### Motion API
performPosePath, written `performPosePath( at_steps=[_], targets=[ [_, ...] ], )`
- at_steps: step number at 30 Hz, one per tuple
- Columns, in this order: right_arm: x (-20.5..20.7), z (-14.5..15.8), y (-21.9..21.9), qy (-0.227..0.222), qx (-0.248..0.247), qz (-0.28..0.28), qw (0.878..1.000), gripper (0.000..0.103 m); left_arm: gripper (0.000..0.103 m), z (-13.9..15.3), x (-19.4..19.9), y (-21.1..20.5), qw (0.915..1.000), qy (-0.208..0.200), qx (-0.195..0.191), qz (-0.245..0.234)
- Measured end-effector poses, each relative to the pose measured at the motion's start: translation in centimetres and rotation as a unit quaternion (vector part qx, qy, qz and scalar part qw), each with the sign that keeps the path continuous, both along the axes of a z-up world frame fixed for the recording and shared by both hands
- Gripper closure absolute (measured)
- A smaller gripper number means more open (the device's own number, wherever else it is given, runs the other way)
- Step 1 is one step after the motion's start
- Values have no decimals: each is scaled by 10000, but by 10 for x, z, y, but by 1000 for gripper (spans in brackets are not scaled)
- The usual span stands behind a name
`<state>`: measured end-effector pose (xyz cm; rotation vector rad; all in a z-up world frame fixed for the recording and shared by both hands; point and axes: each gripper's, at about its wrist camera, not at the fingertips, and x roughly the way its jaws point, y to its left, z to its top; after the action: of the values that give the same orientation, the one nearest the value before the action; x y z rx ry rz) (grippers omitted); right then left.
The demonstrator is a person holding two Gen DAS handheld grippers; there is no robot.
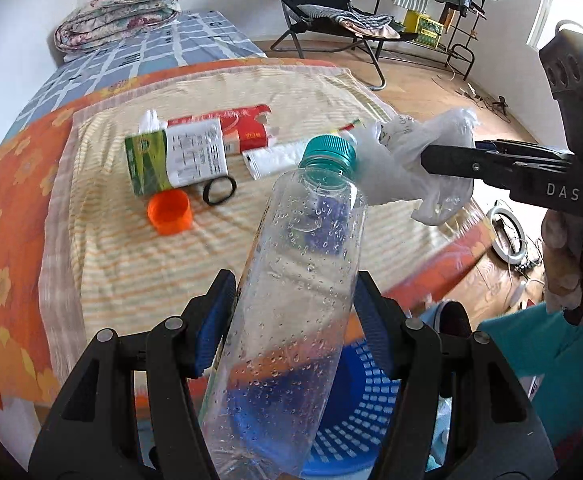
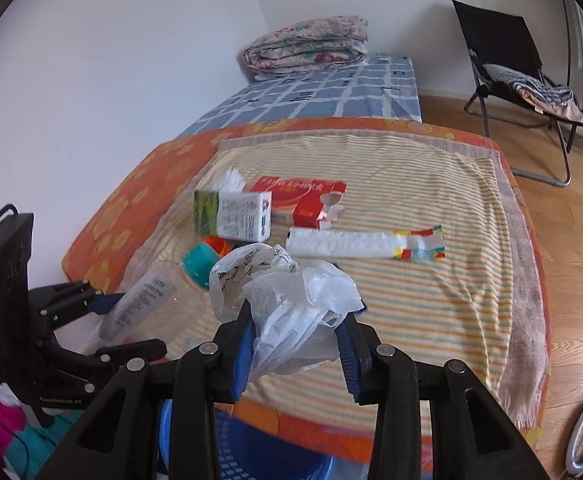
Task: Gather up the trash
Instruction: 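Carry the bottle and bag with both tools over the blue basket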
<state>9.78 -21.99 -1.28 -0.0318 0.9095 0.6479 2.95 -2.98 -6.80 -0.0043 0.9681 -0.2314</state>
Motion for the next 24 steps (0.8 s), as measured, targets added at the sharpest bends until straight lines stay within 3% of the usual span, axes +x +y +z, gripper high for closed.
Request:
performPosePath(
  at_steps=[14, 24],
  targets=[
    [-77, -40, -21, 161, -252, 279, 9992, 64, 41, -49, -70, -12, 9987, 498, -71, -44],
    [-105, -82, -15, 356, -712, 458, 9958, 64, 41, -88, -85, -21, 9948, 1001, 21, -164]
  ],
)
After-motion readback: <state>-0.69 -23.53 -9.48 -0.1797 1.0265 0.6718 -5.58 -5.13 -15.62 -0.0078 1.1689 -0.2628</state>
